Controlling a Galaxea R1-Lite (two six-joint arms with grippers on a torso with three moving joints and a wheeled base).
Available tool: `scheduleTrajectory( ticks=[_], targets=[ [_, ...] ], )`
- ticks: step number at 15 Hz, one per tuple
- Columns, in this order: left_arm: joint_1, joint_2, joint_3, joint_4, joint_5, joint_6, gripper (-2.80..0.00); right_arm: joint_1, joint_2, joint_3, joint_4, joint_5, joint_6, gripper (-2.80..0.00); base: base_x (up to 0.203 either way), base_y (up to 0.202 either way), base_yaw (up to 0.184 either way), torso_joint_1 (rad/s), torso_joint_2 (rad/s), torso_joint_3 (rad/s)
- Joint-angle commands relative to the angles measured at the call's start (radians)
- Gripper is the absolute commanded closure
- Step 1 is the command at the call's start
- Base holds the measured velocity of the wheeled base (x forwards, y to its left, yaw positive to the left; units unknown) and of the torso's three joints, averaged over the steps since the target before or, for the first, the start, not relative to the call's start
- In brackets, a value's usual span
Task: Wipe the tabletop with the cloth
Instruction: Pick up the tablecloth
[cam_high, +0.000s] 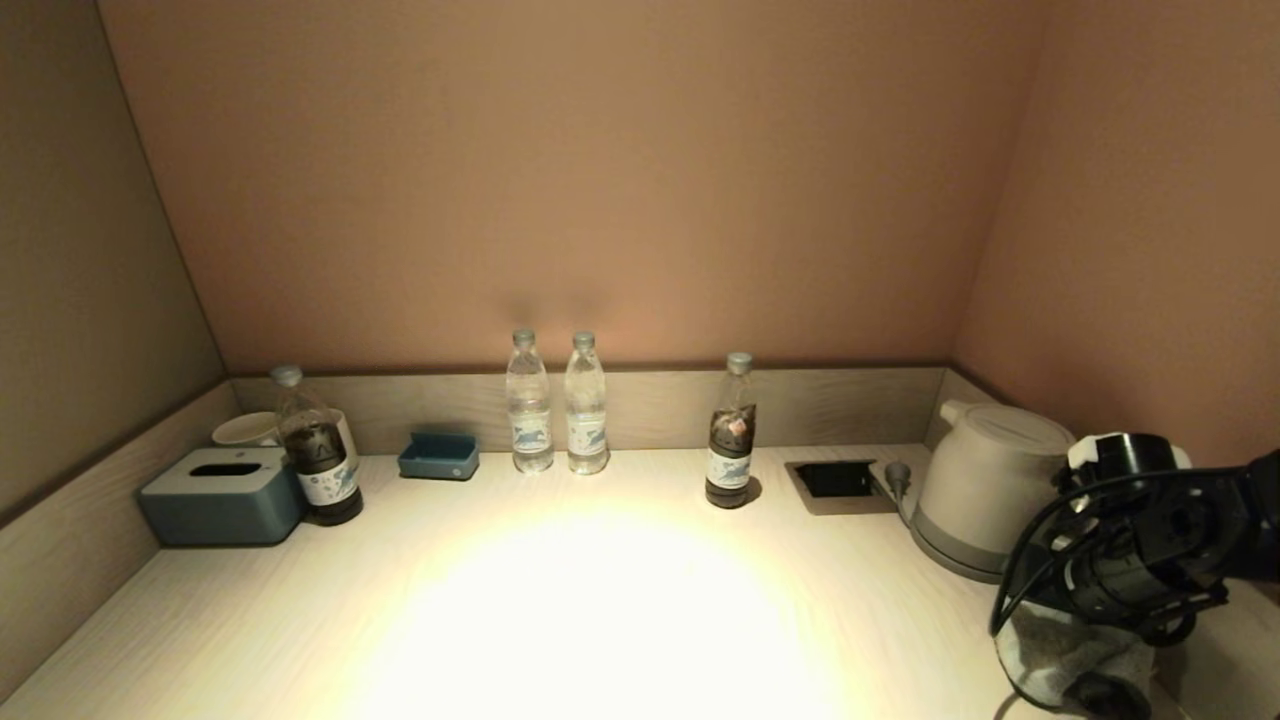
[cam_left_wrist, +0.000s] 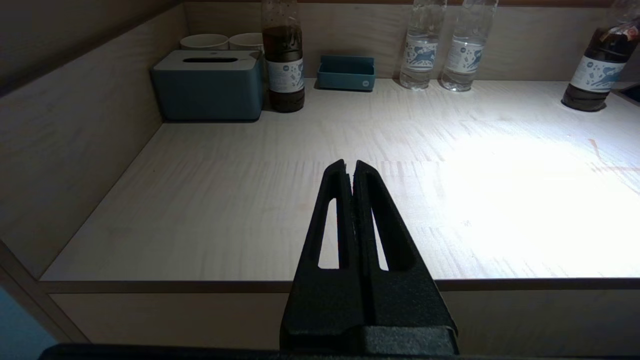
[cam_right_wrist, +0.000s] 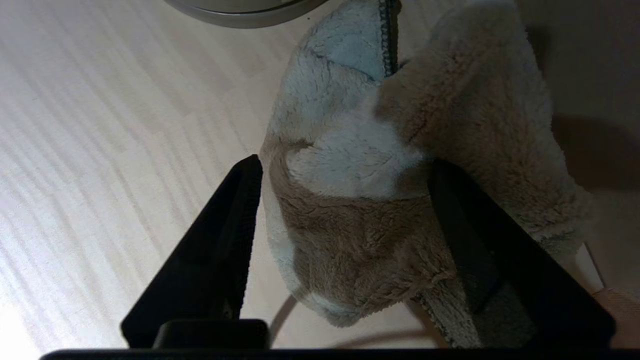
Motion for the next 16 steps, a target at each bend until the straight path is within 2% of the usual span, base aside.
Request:
scheduleTrajectory(
  ticks=[1,7,8,16],
  targets=[
    [0.000,0.000,0.000,0.000,0.000,-0.002,0.00,-0.011,0.024,-0.006,-0.001,0.000,0.000,-2.80,0.000,0.000,0.000,0.000,0.00,0.000],
    [0.000,0.000,0.000,0.000,0.000,-0.001,0.00,-0.027,0.097,-0.006,-0.004,0.004,0.000,-2.80,0.000,0.000,0.000,0.000,0.00,0.000],
    [0.000,0.000,0.000,0.000,0.000,-0.001,0.00,-0.027,0.096,-0.004,-0.003,0.017,0.000,0.00,0.000,0.000,0.000,0.000,0.00,0.000],
    [0.000,0.000,0.000,0.000,0.000,-0.001,0.00,-0.026,0.055,0.016,-0.003,0.031,0.009,0.00,0.000,0.000,0.000,0.000,0.00,0.000]
  ],
)
